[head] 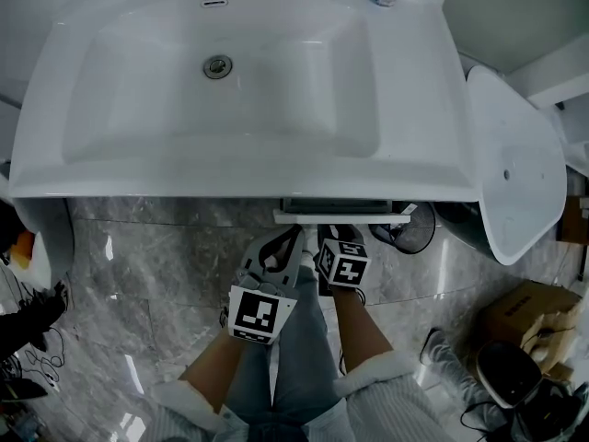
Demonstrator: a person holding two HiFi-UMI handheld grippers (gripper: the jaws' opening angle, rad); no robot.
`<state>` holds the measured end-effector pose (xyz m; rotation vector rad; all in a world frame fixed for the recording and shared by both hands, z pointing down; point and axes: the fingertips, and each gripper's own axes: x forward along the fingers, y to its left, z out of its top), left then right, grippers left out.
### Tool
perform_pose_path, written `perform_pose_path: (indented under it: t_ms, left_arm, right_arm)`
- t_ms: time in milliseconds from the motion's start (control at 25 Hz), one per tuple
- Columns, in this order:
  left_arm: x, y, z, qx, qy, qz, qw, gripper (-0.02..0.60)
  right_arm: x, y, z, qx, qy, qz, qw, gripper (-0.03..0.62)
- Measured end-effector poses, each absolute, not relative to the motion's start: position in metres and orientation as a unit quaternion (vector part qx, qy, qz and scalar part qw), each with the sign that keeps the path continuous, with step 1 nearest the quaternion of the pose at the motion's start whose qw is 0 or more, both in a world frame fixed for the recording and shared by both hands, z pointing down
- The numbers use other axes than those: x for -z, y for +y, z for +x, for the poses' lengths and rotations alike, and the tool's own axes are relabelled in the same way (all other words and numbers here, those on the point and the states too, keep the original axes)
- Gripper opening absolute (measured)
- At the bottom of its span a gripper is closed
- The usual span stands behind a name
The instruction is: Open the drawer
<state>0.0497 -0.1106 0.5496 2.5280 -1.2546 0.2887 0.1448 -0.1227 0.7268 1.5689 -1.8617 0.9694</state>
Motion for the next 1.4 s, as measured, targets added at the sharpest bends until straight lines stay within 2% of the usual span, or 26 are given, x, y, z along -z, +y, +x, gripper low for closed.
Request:
perform_pose_path:
  t_ms: [1400]
  left_arm:
    - [-0.553, -0.101, 0.053, -0.102, -0.431, 0.882, 0.16, 0.015]
  right_arm:
    - [-0.733, -0.074, 0.145, -0.372, -0.67, 0.586, 0.264, 0.14]
